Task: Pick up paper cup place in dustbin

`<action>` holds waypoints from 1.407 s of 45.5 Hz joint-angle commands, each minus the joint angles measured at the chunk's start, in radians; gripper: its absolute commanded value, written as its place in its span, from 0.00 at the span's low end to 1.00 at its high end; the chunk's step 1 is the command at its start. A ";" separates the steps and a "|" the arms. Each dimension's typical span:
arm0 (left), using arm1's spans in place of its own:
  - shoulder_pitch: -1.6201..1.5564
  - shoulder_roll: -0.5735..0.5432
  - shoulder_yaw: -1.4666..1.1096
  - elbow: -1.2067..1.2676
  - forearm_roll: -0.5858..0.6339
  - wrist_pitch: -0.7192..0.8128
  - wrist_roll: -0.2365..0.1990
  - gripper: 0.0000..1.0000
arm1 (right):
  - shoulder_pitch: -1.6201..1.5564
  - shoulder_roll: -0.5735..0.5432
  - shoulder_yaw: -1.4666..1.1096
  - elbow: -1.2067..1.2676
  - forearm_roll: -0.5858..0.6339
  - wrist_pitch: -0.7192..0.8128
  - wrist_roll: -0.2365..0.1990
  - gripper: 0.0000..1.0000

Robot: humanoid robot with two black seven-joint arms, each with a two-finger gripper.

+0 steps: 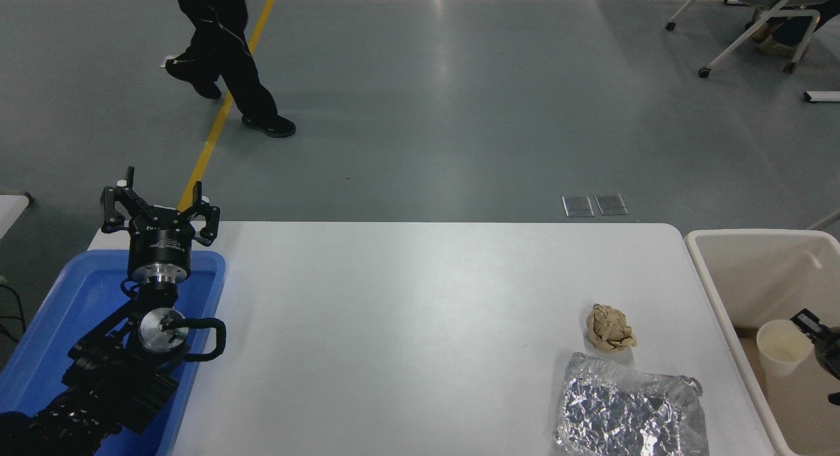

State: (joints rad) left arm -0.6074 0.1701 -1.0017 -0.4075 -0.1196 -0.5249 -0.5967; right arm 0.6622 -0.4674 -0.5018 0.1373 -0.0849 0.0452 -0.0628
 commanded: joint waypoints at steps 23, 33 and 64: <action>0.000 -0.001 0.000 0.001 -0.003 0.000 -0.001 0.99 | 0.215 -0.037 -0.027 0.137 -0.003 0.028 0.012 1.00; 0.000 0.000 0.000 0.001 -0.002 0.000 -0.002 0.99 | 0.477 -0.152 -0.262 0.490 0.005 0.018 0.012 1.00; 0.000 -0.001 0.002 -0.002 0.003 -0.001 0.003 0.99 | 1.399 -0.049 -0.768 1.242 0.004 0.199 0.012 1.00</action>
State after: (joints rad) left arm -0.6074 0.1689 -1.0010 -0.4087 -0.1173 -0.5263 -0.5948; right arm 1.8014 -0.5207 -1.1988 1.1628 -0.0799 0.1322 -0.0507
